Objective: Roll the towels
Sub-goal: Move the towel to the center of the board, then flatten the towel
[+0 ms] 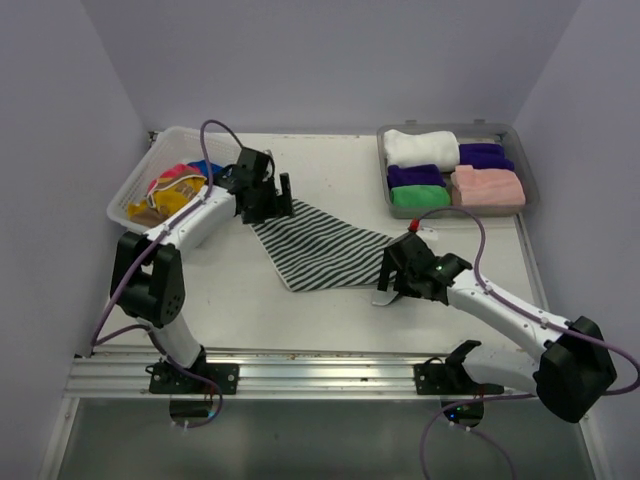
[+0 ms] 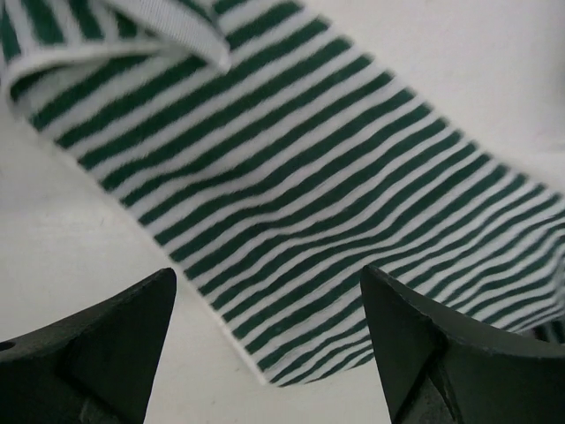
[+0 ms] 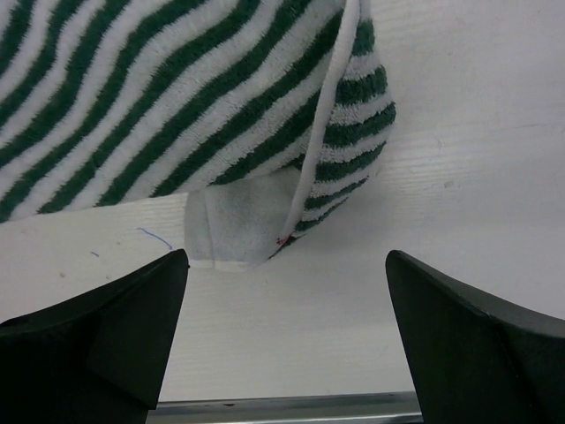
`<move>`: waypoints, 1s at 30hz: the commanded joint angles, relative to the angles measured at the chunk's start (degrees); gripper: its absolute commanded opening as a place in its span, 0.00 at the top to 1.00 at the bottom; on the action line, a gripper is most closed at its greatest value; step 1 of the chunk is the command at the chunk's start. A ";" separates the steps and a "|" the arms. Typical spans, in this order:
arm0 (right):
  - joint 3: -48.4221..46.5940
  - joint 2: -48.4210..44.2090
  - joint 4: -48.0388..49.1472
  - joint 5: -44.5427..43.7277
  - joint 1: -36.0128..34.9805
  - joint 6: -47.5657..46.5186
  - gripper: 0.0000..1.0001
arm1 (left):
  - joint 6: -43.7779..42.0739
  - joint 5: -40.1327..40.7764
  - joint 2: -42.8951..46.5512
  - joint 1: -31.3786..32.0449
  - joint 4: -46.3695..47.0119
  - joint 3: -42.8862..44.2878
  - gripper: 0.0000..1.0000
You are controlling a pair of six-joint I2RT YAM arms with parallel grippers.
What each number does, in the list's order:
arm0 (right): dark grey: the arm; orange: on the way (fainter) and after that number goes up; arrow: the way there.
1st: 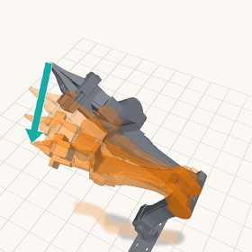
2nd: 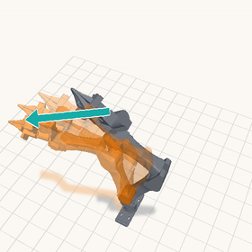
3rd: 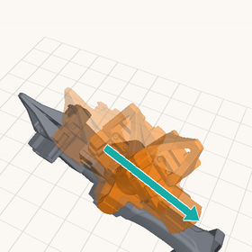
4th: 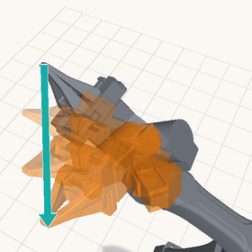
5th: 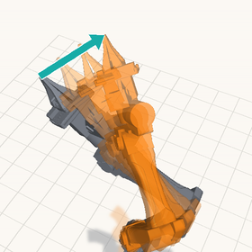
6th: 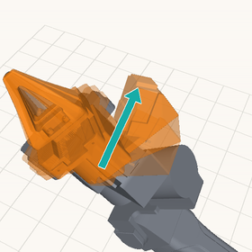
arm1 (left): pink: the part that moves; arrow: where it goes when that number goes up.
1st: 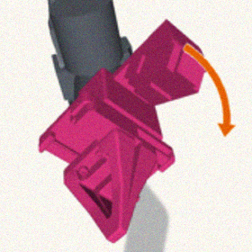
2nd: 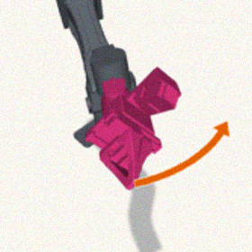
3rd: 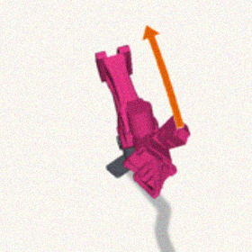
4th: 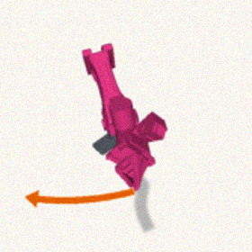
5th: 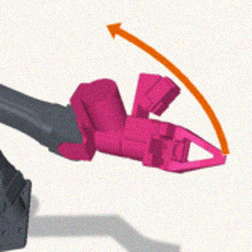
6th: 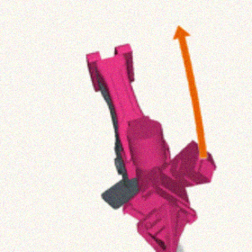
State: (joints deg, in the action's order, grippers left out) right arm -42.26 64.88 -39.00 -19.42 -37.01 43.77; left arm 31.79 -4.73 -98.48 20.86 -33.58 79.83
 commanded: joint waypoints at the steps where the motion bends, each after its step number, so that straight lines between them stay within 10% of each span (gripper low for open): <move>1: 2.53 0.51 4.71 0.70 0.01 2.99 0.02 | -0.24 8.05 0.13 1.55 -3.77 -5.90 0.11; 12: 6.05 3.93 15.36 3.59 2.91 -0.26 0.47 | 1.96 5.08 -1.89 1.55 6.94 -17.77 0.27; 20: 4.83 5.08 15.54 4.22 5.81 -1.32 1.00 | 2.22 1.92 -6.46 1.55 10.65 -17.52 0.77; 21: 4.21 4.03 13.88 3.52 6.25 -1.58 1.00 | 1.70 1.83 -6.55 1.55 9.51 -16.13 0.99; 30: -12.56 -10.38 -0.28 -2.72 7.40 -9.83 1.00 | 0.64 4.29 6.44 1.55 2.04 -5.31 1.00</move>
State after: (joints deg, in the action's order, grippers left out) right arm -45.82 60.95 -34.48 -17.67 -30.15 38.57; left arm 33.36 -1.80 -101.21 22.52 -29.65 67.90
